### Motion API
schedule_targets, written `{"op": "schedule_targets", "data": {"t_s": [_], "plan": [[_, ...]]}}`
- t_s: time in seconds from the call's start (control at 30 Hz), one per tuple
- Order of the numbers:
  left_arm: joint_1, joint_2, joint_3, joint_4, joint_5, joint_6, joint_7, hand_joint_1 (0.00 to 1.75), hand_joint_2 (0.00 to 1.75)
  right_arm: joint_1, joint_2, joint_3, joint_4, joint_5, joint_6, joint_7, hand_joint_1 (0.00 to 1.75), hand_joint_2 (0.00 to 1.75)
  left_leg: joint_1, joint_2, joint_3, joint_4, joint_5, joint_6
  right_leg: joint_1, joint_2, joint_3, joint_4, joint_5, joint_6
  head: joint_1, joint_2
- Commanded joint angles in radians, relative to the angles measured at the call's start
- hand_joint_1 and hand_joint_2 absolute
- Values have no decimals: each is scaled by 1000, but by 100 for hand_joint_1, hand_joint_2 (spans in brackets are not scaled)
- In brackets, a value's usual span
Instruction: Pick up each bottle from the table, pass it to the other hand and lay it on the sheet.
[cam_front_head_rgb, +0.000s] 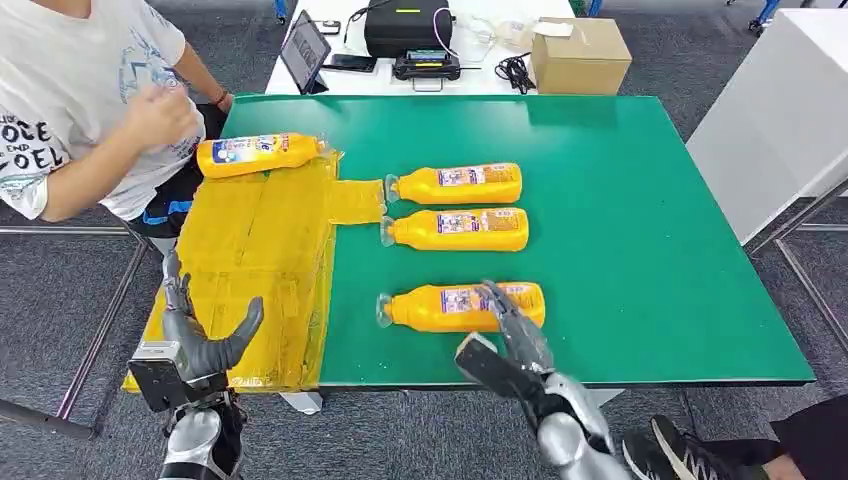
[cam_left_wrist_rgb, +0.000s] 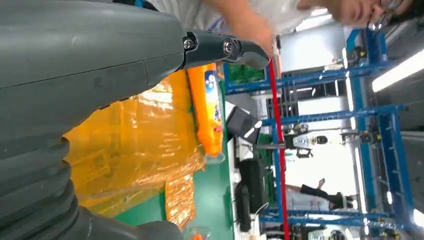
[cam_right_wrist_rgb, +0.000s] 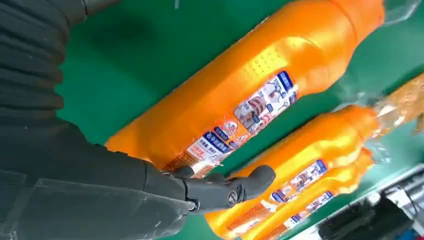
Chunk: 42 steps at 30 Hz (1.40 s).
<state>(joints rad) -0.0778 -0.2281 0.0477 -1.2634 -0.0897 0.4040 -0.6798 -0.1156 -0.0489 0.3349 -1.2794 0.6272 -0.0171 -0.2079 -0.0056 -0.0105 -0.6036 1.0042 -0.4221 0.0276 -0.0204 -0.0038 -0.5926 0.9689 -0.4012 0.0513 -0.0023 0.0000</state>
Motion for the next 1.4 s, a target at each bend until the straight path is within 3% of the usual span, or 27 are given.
{"op": "schedule_targets", "data": {"t_s": [0.03,0.33,1.27,1.4], "plan": [[-52,3,-15,121,-6,-10,-18,0,175,-191,-90,59,270,10,32,28,0,175,1,-1,3,-1,0,-1,1,-1,4,-2,0,-2,0,0],[-58,6,-18,133,-1,-10,-18,0,175,-251,-116,121,227,19,43,37,0,175,1,1,2,0,0,-1,1,0,2,0,0,-1,0,0],[-64,-1,-26,165,-2,-33,-18,0,175,-280,-148,128,154,2,-5,17,0,175,0,1,0,0,0,-1,0,0,1,1,0,-1,0,0],[-69,-2,-22,178,3,-42,-18,0,175,-336,-160,136,196,21,15,38,0,175,0,2,1,1,0,-1,1,1,1,1,0,-2,0,0]]}}
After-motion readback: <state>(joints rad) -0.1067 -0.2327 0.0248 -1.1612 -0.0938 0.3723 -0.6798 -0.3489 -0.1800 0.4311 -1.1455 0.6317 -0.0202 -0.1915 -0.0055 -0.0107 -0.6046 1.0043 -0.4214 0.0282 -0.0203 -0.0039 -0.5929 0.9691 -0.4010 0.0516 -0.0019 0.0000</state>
